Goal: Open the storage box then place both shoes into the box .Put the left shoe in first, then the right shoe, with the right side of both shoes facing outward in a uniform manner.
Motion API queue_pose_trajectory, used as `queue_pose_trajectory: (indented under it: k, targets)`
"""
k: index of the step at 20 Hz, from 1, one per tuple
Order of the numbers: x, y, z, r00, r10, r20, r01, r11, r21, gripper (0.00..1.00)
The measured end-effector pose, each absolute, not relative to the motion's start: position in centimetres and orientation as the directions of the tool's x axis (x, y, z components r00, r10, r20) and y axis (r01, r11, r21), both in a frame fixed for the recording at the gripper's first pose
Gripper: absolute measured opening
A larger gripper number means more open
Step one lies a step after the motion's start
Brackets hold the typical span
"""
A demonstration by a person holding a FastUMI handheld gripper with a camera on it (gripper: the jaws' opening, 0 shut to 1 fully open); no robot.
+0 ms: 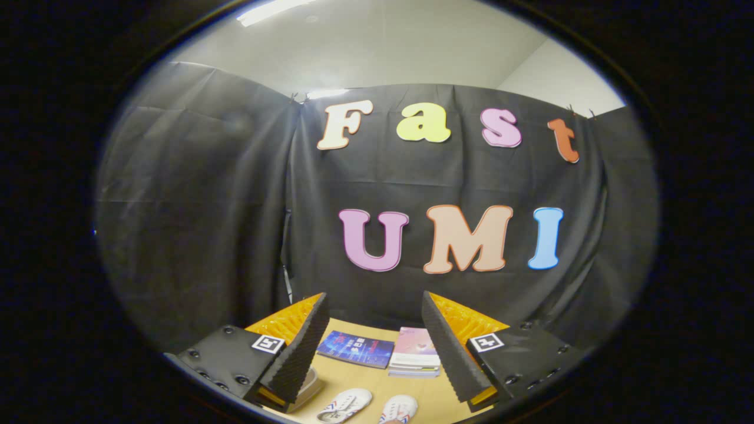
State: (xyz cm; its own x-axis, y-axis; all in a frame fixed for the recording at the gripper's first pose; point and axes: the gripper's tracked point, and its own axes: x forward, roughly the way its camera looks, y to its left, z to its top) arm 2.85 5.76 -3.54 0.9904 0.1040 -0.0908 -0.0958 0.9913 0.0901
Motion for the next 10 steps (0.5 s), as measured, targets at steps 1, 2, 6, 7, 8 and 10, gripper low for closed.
queue_pose_trajectory:
  k: [1, 2, 6, 7, 8, 10]
  targets:
    - [2.9, 6.5, -4.4, 0.986, 0.129, -0.102, -0.117, 0.986, 0.115, 0.98]
    - [3.0, 7.1, -5.1, 0.982, 0.155, -0.112, -0.138, 0.980, 0.143, 0.98]
    - [2.9, 8.8, -9.5, 0.956, 0.219, -0.195, -0.165, 0.951, 0.263, 0.98]
    - [2.8, 9.2, -10.3, 0.951, 0.230, -0.204, -0.168, 0.944, 0.283, 0.98]
    - [2.9, 9.3, -10.9, 0.950, 0.233, -0.208, -0.168, 0.942, 0.289, 0.98]
    - [3.0, 9.8, -12.0, 0.946, 0.244, -0.214, -0.179, 0.942, 0.283, 0.98]
